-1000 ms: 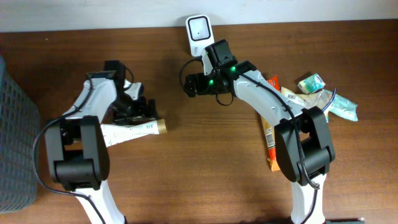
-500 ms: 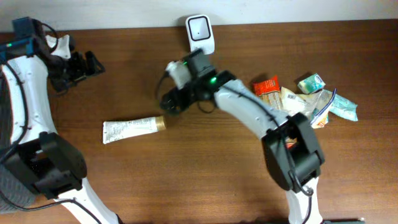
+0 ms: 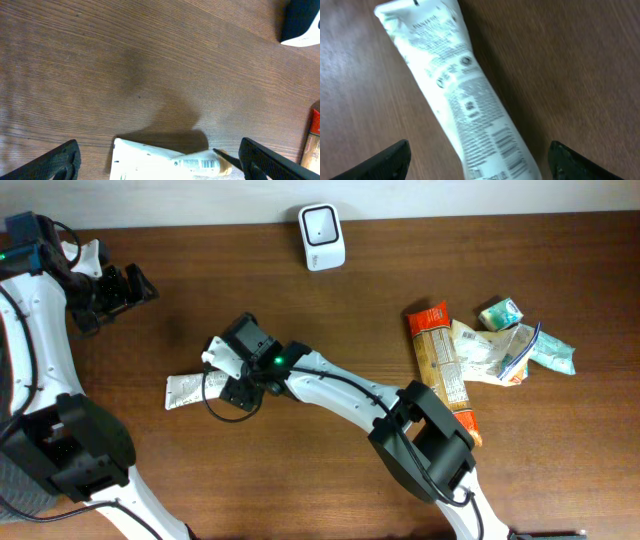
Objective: Scan the item barcode
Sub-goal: 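Grasp the white tube with the right gripper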
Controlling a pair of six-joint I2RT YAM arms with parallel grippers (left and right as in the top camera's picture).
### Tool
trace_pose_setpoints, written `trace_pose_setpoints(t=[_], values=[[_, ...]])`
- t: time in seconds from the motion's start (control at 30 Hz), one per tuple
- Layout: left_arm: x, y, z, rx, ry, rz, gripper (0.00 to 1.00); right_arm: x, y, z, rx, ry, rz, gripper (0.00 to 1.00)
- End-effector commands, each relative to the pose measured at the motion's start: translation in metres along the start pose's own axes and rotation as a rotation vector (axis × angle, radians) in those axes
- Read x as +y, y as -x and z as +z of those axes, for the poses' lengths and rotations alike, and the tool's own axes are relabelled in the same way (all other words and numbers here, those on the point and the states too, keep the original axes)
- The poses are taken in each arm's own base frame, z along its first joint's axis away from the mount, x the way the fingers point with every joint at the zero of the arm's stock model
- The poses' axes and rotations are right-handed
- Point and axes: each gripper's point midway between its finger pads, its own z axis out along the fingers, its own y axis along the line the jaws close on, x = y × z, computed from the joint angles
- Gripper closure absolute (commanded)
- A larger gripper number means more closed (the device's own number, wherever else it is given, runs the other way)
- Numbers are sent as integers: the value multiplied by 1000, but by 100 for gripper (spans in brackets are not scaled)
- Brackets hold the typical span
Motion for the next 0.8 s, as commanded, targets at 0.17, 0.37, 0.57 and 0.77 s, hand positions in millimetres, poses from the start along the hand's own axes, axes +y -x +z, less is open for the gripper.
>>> trace_pose_setpoints(t=[0.17,0.37,0.57,0.77], values=[[-2,3,-10,-26,-9,-4,1,10,-3,8,-3,88,76,25],[-2,3,-10,-26,-9,-4,1,9,-12,20,17,91,131,33],[-2,3,-10,-26,-9,-3,1,10,-12,20,16,94,187,48],[-2,3,-10,-26,-9,-4,1,12,-11,20,15,107,206,66]])
